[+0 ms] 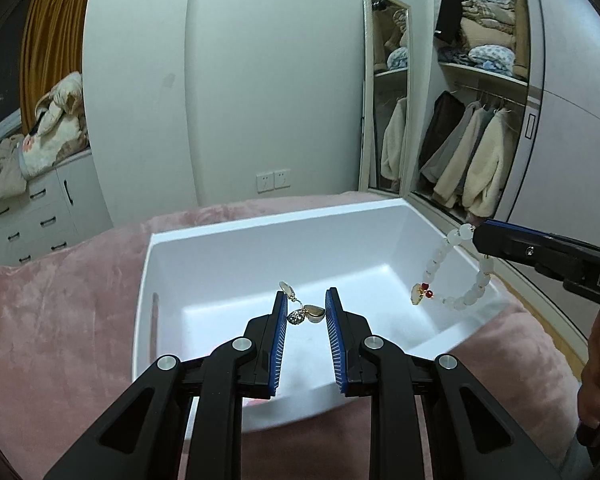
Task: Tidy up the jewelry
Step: 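Carry the earring and white bracelet into the bin and open both tools, then grasp the silver charm with the left tool while the right tool grasps the charm bracelet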
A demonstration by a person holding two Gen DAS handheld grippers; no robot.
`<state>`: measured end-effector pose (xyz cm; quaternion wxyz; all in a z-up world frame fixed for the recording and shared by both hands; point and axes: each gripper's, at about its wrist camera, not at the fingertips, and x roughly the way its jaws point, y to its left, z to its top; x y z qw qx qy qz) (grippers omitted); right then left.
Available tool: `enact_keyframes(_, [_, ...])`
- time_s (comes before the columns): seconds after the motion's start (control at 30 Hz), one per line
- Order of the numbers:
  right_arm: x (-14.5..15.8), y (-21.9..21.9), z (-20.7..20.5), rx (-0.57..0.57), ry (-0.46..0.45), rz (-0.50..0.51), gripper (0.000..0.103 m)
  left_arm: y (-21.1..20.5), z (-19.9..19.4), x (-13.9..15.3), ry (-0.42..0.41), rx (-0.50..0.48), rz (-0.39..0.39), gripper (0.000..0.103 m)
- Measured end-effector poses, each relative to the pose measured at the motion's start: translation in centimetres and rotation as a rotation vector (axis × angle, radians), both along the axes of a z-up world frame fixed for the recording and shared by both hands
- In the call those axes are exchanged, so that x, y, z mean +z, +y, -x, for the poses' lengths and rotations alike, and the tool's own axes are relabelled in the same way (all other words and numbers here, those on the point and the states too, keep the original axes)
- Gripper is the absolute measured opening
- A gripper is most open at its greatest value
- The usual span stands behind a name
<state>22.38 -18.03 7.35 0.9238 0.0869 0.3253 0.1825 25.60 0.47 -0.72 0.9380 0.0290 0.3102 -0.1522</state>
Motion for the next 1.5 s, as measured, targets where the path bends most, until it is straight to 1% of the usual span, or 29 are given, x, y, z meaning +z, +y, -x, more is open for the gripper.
enact_keyframes(0.23, [-2.7,0.9,-2.3,0.000,0.055,0.013,0.011,-0.2,-2.6,-2.3,0.059,0.023,-0.016,0.025])
enact_keyframes(0.4, [-3.8,1.8,-3.2,0.015,0.079,0.053,0.011,0.0,-4.0,-3.7,0.104,0.051,-0.027,0.025])
enact_keyframes(0.63, [-5.0,2.5,-4.0,0.030,0.123,0.076,0.011,0.4,-5.1,-4.4,0.152,0.066,-0.025,0.025])
enact_keyframes(0.7, [-5.3,2.6,-4.2,0.028,0.133,0.078,0.011,0.5,-5.6,-4.5,0.172,0.064,-0.021,0.027])
enact_keyframes(0.73, [-5.4,2.6,-4.3,0.028,0.138,0.076,0.011,0.5,-5.7,-4.5,0.177,0.067,-0.022,0.033])
enact_keyframes(0.77, [-5.5,2.6,-4.5,0.030,0.144,0.073,0.011,0.6,-5.8,-4.5,0.177,0.080,-0.029,0.046])
enact_keyframes(0.8, [-5.5,2.7,-4.6,0.030,0.151,0.071,0.012,0.8,-5.8,-4.4,0.172,0.101,-0.034,0.054])
enact_keyframes(0.83, [-5.5,2.7,-4.7,0.029,0.150,0.059,0.012,1.0,-5.7,-4.4,0.165,0.116,-0.035,0.059])
enact_keyframes(0.9, [-5.2,2.4,-4.6,0.033,0.149,0.029,0.012,1.2,-5.5,-4.3,0.166,0.119,-0.028,0.059])
enact_keyframes(0.93, [-5.0,2.3,-4.5,0.029,0.145,0.031,0.014,1.2,-5.4,-4.3,0.167,0.119,-0.027,0.059])
enact_keyframes(0.97, [-4.8,2.1,-4.4,0.023,0.139,0.034,0.022,1.2,-5.2,-4.2,0.165,0.119,-0.027,0.059])
enact_keyframes(1.0, [-4.5,1.9,-4.2,0.014,0.131,0.031,0.028,1.0,-5.0,-4.1,0.162,0.113,-0.027,0.060])
enact_keyframes(1.03, [-4.3,1.7,-4.1,0.007,0.125,0.025,0.042,0.9,-4.7,-3.9,0.159,0.109,-0.027,0.061])
enact_keyframes(1.07, [-3.9,1.3,-3.8,-0.009,0.116,0.020,0.057,0.8,-4.4,-3.6,0.149,0.106,-0.026,0.066])
enact_keyframes(1.1, [-3.7,1.1,-3.7,-0.019,0.110,0.019,0.065,0.7,-4.1,-3.3,0.135,0.100,-0.022,0.070])
enact_keyframes(1.13, [-3.3,0.6,-3.3,-0.038,0.100,0.014,0.081,0.7,-3.7,-2.9,0.120,0.099,-0.020,0.082])
enact_keyframes(1.17, [-3.0,0.2,-3.0,-0.050,0.089,-0.001,0.093,0.8,-3.5,-2.5,0.107,0.107,-0.022,0.093])
enact_keyframes(1.2, [-2.6,-0.4,-2.6,-0.060,0.078,-0.022,0.097,0.8,-3.1,-2.1,0.087,0.116,-0.022,0.094])
enact_keyframes(1.23, [-2.4,-0.7,-2.4,-0.069,0.075,-0.024,0.098,0.8,-2.8,-1.7,0.075,0.114,-0.017,0.094])
enact_keyframes(1.33, [-1.7,-1.4,-1.6,-0.086,0.075,0.000,0.098,0.7,-2.0,-1.0,0.071,0.103,-0.016,0.094])
enact_keyframes(1.5, [-1.2,-2.6,0.5,-0.097,0.072,0.003,0.098,0.6,0.7,-0.3,0.054,0.069,-0.028,0.094])
